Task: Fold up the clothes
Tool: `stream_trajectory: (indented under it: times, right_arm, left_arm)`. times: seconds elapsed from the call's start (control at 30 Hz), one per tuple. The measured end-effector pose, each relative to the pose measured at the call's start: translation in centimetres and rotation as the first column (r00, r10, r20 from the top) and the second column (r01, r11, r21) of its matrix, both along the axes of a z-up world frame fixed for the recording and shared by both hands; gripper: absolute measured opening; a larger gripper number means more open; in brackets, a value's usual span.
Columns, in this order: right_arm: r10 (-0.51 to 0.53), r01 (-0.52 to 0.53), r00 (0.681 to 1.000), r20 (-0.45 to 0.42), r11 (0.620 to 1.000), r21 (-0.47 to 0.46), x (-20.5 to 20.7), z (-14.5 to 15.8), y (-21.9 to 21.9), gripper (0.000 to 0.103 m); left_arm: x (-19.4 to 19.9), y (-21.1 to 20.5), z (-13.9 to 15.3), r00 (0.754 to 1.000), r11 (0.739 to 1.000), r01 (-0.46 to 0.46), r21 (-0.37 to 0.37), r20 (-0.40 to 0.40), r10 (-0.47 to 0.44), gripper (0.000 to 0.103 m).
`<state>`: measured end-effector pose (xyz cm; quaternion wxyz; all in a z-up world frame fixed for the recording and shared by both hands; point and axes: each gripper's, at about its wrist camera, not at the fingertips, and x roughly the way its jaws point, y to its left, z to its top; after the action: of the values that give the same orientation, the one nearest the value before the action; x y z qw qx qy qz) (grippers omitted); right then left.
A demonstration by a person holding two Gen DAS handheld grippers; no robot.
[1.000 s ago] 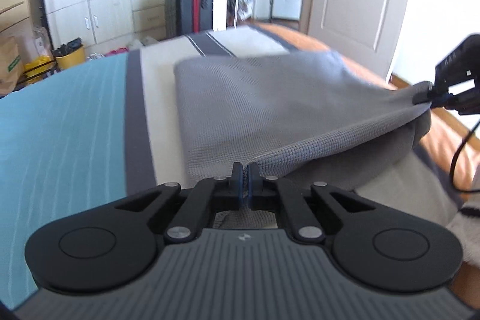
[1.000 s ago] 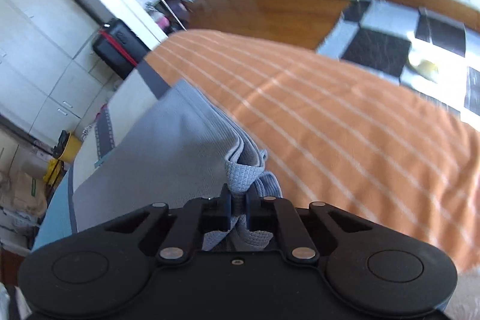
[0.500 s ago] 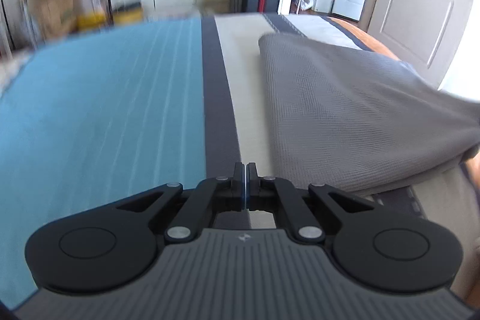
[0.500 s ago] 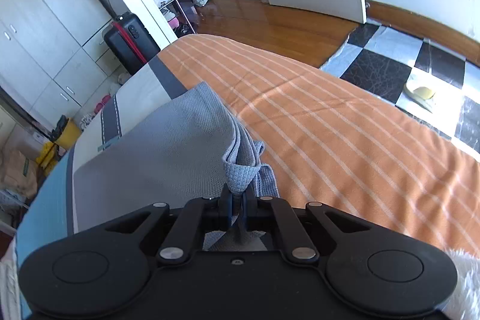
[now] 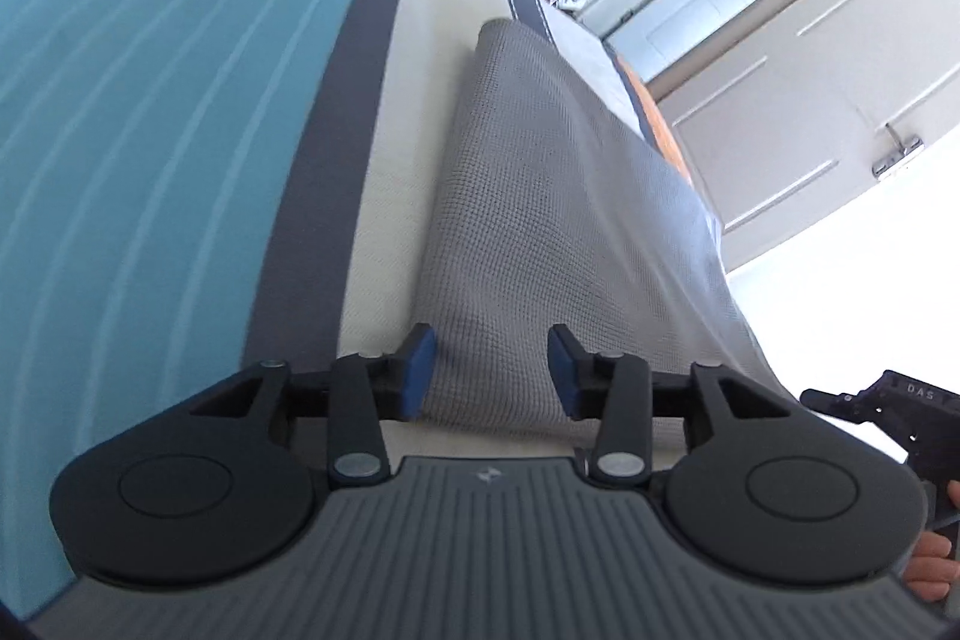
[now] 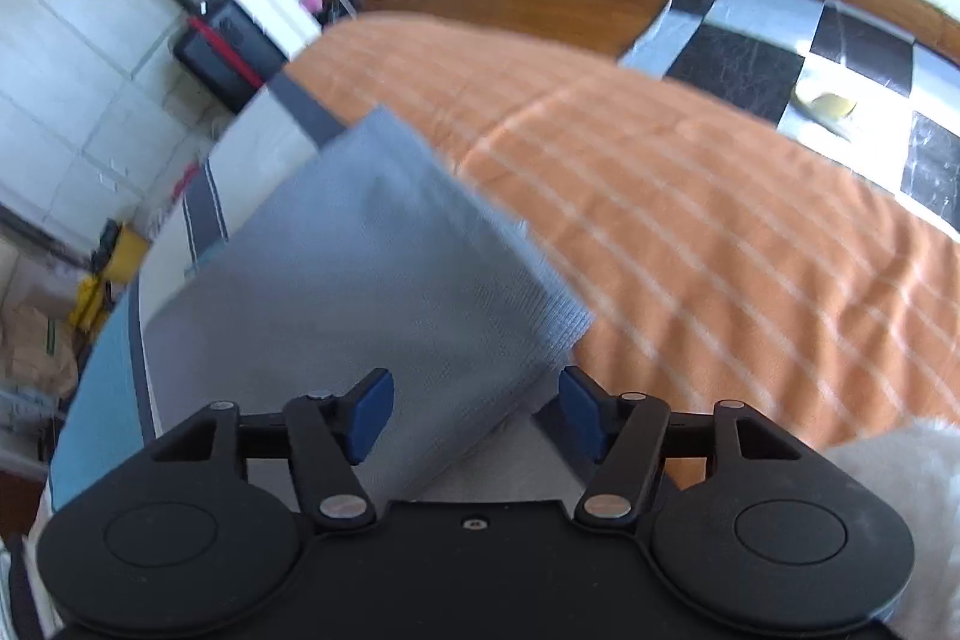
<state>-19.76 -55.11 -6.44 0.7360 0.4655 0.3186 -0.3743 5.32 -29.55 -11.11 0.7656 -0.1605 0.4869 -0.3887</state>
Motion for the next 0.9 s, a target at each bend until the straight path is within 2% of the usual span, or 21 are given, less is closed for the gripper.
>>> stream_trajectory:
  times: [0.13,0.17,0.2,0.27,0.3,0.33,0.37,0.4,0.43,0.53,0.6,0.63,0.73,0.77,0.87,0.9]
  right_arm:
    - [0.032,-0.034,0.999,0.024,0.994,0.108,1.0,-2.0,-0.3,0.067]
    - [0.02,-0.023,1.0,0.024,0.991,0.13,1.2,-2.6,-0.4,0.067]
    - [-0.012,0.008,1.0,0.026,0.989,0.145,1.2,-3.2,-0.6,0.069]
    - [-0.099,0.092,0.995,0.035,0.984,0.149,1.2,-4.3,-0.9,0.078]
    - [-0.152,0.145,0.987,0.043,0.981,0.131,1.1,-4.8,-0.8,0.079]
    - [-0.192,0.187,0.98,0.053,0.978,0.088,1.1,-5.0,-0.6,0.077]
    - [-0.222,0.221,0.973,0.064,0.975,0.025,1.2,-5.0,-0.2,0.07]
    - [-0.207,0.211,0.975,0.079,0.977,-0.039,1.4,-4.7,0.1,0.037]
    - [-0.156,0.165,0.984,0.091,0.981,-0.104,1.8,-4.2,0.3,0.018]
    - [-0.104,0.14,0.984,0.145,0.954,-0.265,1.7,-1.7,1.9,0.017]
    - [-0.095,0.134,0.987,0.128,0.93,-0.343,1.4,-0.7,3.0,0.016]
    - [-0.108,0.138,0.988,0.106,0.93,-0.341,1.4,-0.9,3.0,0.016]
    - [-0.165,0.174,0.985,0.058,0.958,-0.23,1.0,-2.6,1.6,0.016]
    - [-0.176,0.184,0.983,0.056,0.96,-0.211,0.9,-2.8,1.3,0.016]
    - [-0.145,0.148,0.989,0.032,0.949,-0.279,1.7,-2.0,2.2,0.016]
    - [-0.127,0.125,0.992,0.015,0.942,-0.311,2.2,-1.6,2.6,0.017]
  left_arm:
    - [-0.9,-0.6,-0.1,0.998,0.999,0.024,0.022,0.059,-0.025,0.041]
    - [-1.0,-0.4,-0.2,0.999,1.0,0.019,0.004,0.05,-0.02,0.047]
    - [-0.8,-0.2,-0.4,1.0,0.999,0.01,-0.037,0.02,-0.01,0.059]
    - [-0.1,0.2,-0.8,0.999,0.994,-0.015,-0.109,-0.045,0.01,0.065]
    - [0.1,0.3,-0.9,0.998,0.992,-0.021,-0.123,-0.063,0.014,0.063]
    - [0.1,0.2,-0.8,0.999,0.994,-0.021,-0.104,-0.051,0.015,0.06]
    - [-0.1,0.0,-0.6,1.0,0.998,-0.017,-0.066,-0.023,0.015,0.039]
    - [-0.3,-0.1,-0.4,1.0,1.0,-0.015,-0.005,0.019,0.015,0.016]
    - [-0.5,-0.3,-0.1,0.998,0.997,-0.018,0.07,0.068,0.013,0.009]
    - [-0.6,0.5,0.1,0.99,0.983,-0.09,0.159,0.118,0.072,0.006]
    - [-0.3,1.2,-0.2,0.992,0.985,-0.089,0.146,0.102,0.075,0.006]
    - [-0.2,1.5,-0.2,0.993,0.987,-0.09,0.136,0.09,0.078,0.006]
    - [-0.4,1.5,0.1,0.993,0.987,-0.082,0.137,0.095,0.069,0.006]
    - [-0.6,1.3,0.3,0.993,0.988,-0.078,0.13,0.104,0.064,0.009]
    - [-1.1,1.1,0.8,0.991,0.994,-0.056,0.093,0.129,0.044,0.01]
    - [-1.1,1.1,0.9,0.991,0.996,-0.051,0.08,0.131,0.04,0.014]
